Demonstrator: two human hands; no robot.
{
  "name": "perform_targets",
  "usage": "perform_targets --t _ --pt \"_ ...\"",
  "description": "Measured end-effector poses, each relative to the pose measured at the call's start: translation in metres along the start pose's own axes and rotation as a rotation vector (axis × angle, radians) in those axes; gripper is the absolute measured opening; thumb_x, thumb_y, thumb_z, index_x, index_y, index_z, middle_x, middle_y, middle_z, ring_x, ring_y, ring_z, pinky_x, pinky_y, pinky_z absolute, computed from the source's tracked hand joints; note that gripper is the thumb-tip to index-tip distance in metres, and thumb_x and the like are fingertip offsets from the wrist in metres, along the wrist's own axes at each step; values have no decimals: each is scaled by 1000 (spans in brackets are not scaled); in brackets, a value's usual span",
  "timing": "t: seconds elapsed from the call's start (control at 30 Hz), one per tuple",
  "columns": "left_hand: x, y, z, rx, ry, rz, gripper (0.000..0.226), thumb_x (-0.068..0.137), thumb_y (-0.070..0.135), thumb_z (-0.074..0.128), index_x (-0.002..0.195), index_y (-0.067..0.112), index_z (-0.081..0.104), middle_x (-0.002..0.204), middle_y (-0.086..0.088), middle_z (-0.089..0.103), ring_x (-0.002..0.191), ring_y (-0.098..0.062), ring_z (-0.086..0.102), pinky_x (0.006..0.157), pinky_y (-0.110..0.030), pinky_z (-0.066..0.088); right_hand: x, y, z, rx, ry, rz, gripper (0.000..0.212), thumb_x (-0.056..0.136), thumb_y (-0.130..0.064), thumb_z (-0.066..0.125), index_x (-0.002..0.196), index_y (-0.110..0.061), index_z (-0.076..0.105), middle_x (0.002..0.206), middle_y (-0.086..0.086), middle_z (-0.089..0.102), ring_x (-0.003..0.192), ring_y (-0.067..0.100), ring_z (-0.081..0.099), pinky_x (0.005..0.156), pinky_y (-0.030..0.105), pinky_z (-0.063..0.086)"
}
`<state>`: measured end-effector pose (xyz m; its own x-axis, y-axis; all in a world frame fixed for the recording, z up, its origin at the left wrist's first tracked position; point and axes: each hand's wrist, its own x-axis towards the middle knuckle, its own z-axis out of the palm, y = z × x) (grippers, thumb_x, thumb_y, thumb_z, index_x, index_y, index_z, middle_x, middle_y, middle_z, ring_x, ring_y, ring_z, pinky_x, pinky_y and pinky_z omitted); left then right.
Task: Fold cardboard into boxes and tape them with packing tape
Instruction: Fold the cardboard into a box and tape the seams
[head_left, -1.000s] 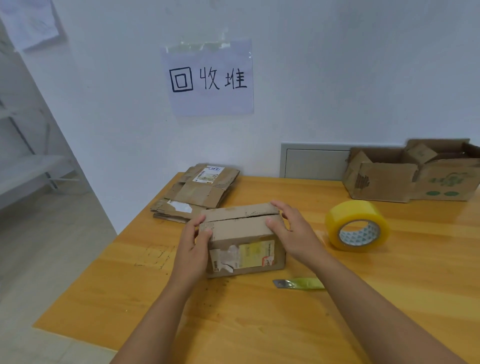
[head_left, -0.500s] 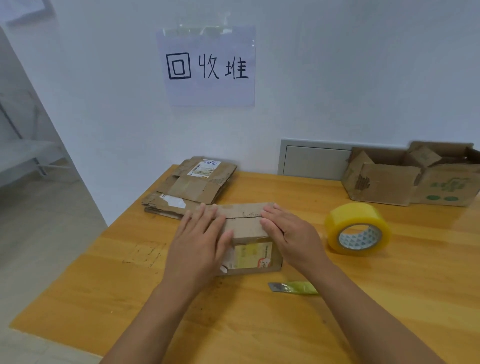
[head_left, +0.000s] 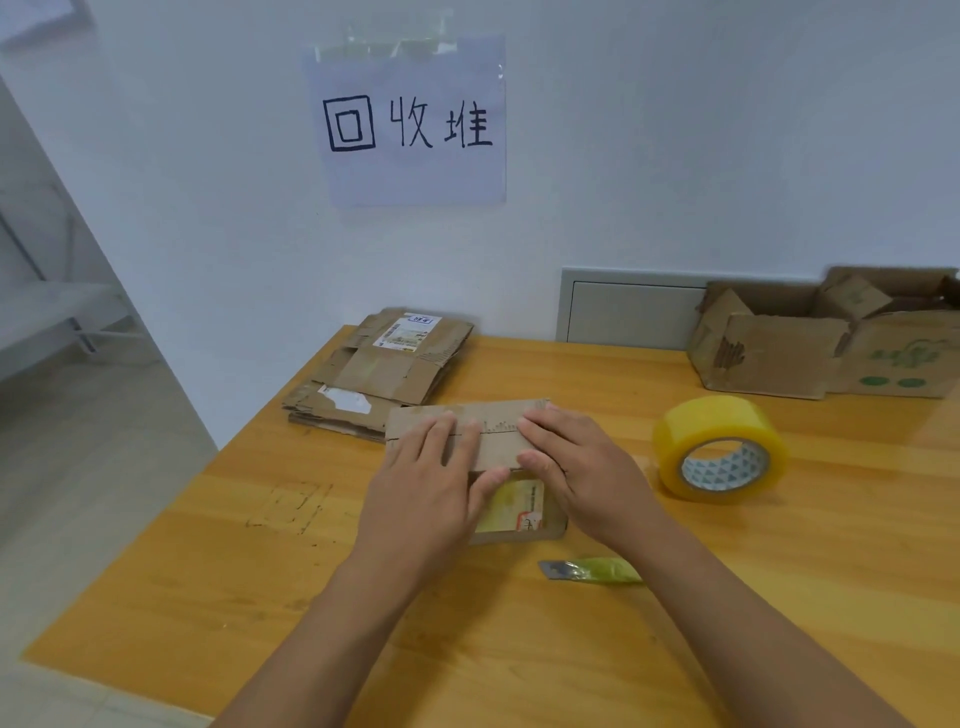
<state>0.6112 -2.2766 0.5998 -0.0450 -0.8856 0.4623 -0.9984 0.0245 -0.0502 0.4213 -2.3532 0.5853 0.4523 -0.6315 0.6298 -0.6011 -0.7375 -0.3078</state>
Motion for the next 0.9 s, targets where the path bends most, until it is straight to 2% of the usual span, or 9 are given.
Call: perform_targets --t 0.13,0.23,0.3,0.43,0.67,0.73,0.83,0.9 --pt "2 2 2 4 28 29 58 102 50 27 129 15 64 123 -13 62 111 -33 60 84 -45 53 -3 1 -4 28 -197 47 89 93 -74 7 143 -15 52 149 -3 47 142 17 34 111 34 34" --pt "3 8 7 15 48 49 59 103 45 25 128 7 63 130 -13 62 122 -31 58 100 -43 47 -4 1 -3 7 -195 50 91 92 -75 8 143 -14 52 149 -2 47 143 17 32 112 32 31" --pt "4 10 8 26 38 46 63 104 47 23 129 6 64 135 -12 61 128 -28 56 109 -41 42 -5 0 -1 7 -176 52 90 92 -75 10 141 -14 53 148 -2 49 142 15 32 111 25 26" --pt "6 8 10 33 38 72 62 103 49 24 129 11 65 134 -10 63 126 -24 59 102 -42 47 -7 -1 1 118 -178 127 92 87 -81 14 143 -18 51 152 -8 44 143 -3 19 108 2 7" --pt "7 11 11 9 28 57 56 103 43 26 131 13 64 134 -8 63 126 -25 59 101 -41 48 -20 -3 3 186 -204 136 86 92 -74 10 153 -18 33 160 -16 17 146 -11 -1 112 4 6" --pt "7 13 9 -6 4 45 57 103 43 25 133 14 63 137 -7 61 128 -25 57 103 -40 46 -18 -1 4 174 -192 134 87 92 -75 11 151 -16 38 158 -15 22 144 -15 -2 110 2 7" --pt "7 15 4 -59 -51 40 66 102 53 11 145 22 51 149 -5 50 139 -24 45 112 -40 36 -16 1 5 174 -181 130 86 92 -75 16 147 -16 44 157 -13 30 143 -16 1 108 2 9" --pt "7 15 1 -56 -70 42 73 100 63 7 146 26 48 151 -6 47 140 -25 43 113 -41 35 -16 1 3 184 -187 128 74 95 -67 28 146 -17 46 156 -14 31 142 -15 4 108 2 12"
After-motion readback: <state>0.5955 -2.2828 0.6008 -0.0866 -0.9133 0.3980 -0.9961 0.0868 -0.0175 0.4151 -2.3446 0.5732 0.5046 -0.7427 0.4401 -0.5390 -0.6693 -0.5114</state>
